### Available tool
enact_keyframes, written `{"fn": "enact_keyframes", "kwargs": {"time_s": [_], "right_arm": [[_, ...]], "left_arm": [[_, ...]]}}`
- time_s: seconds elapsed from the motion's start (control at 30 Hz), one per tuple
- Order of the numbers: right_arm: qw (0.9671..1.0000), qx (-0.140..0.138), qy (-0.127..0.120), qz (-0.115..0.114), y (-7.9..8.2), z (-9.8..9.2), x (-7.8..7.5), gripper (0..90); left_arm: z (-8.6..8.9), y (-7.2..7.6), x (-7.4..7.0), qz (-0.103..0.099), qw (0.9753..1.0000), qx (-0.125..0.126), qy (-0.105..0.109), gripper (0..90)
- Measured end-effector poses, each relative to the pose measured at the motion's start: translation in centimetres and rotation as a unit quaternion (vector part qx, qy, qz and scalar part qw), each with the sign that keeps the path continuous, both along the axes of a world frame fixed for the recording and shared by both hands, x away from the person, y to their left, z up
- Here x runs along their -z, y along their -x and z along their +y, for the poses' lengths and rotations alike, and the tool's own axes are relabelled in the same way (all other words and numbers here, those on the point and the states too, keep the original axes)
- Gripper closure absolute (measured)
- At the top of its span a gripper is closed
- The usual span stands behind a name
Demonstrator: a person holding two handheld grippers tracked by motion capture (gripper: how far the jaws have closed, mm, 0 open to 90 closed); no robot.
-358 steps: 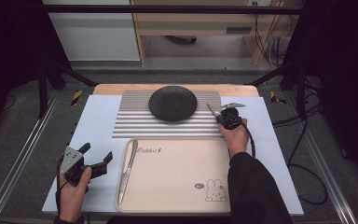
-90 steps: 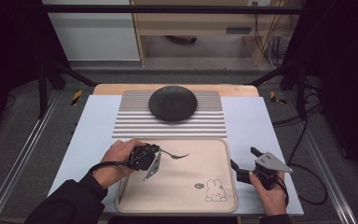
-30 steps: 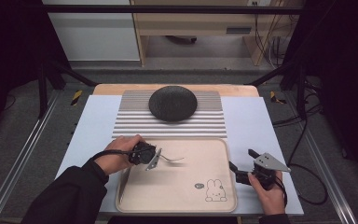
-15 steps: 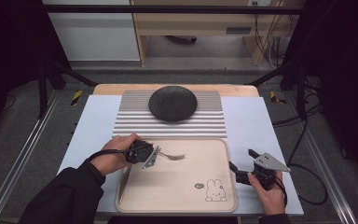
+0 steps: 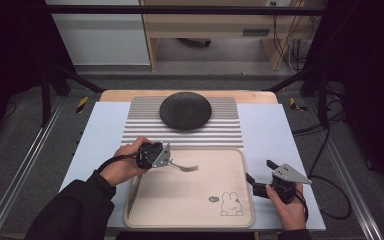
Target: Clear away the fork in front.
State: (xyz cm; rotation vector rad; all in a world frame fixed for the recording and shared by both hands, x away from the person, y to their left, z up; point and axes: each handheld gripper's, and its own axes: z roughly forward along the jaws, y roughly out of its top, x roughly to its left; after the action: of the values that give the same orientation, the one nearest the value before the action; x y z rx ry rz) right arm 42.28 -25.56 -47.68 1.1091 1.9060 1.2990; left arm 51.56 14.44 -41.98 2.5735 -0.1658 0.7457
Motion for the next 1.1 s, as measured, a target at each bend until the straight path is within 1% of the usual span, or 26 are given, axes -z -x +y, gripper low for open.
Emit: {"fn": "enact_keyframes", "kwargs": {"time_s": [0.1, 0.2, 0.37, 0.47, 0.57, 0.67, 0.73, 0.83, 0.9, 1.0, 1.03, 1.07, 1.1], "right_arm": [[1.0, 0.0, 0.0, 0.0, 0.0, 0.0, 0.0, 9.6], [1.0, 0.0, 0.001, -0.001, 0.0, -0.1, 0.0, 9.6], [1.0, 0.001, -0.001, 0.0, 0.0, -0.1, 0.0, 9.6], [1.0, 0.0, 0.002, -0.001, 0.0, -0.1, 0.0, 9.6], [1.0, 0.0, 0.001, 0.0, 0.0, 0.0, 0.0, 9.6], [1.0, 0.0, 0.001, -0.001, 0.1, -0.1, 0.0, 9.6], [1.0, 0.001, 0.001, -0.001, 0.1, 0.0, 0.0, 9.6], [1.0, 0.0, 0.002, -0.001, 0.1, 0.0, 0.0, 9.6], [1.0, 0.0, 0.001, -0.001, 0.1, 0.0, 0.0, 9.6], [1.0, 0.001, 0.0, 0.0, 0.1, 0.0, 0.0, 9.5], [1.0, 0.0, 0.001, -0.001, 0.1, 0.0, 0.0, 9.5], [1.0, 0.0, 0.001, -0.001, 0.1, 0.0, 0.0, 9.6], [1.0, 0.0, 0.002, -0.001, 0.1, 0.0, 0.0, 9.6]], "left_arm": [[0.0, -0.2, 0.1, 0.011, 0.9995, -0.02, 0.023, 88.5], [-0.2, -0.3, 0.3, 0.019, 0.9987, -0.035, 0.032, 89.6], [-0.7, 0.0, 1.0, 0.034, 0.9966, -0.054, 0.052, 90.0], [-1.0, 0.3, 1.5, 0.04, 0.9952, -0.063, 0.063, 90.0], [-1.3, 0.6, 1.9, 0.043, 0.9943, -0.07, 0.069, 90.0], [-1.7, 1.0, 2.1, 0.053, 0.9915, -0.081, 0.087, 90.0], [-2.0, 1.3, 2.2, 0.06, 0.9898, -0.083, 0.098, 90.0], [-2.5, 1.6, 2.4, 0.06, 0.9892, -0.085, 0.103, 90.0], [-2.6, 1.6, 2.4, 0.063, 0.9879, -0.088, 0.111, 90.0], [-2.8, 1.7, 2.4, 0.067, 0.9849, -0.1, 0.124, 90.0], [-2.9, 1.8, 2.4, 0.071, 0.9832, -0.105, 0.131, 90.0], [-3.0, 1.8, 2.5, 0.075, 0.9821, -0.108, 0.135, 90.0], [-3.1, 1.8, 2.6, 0.075, 0.9814, -0.111, 0.138, 90.0]]}}
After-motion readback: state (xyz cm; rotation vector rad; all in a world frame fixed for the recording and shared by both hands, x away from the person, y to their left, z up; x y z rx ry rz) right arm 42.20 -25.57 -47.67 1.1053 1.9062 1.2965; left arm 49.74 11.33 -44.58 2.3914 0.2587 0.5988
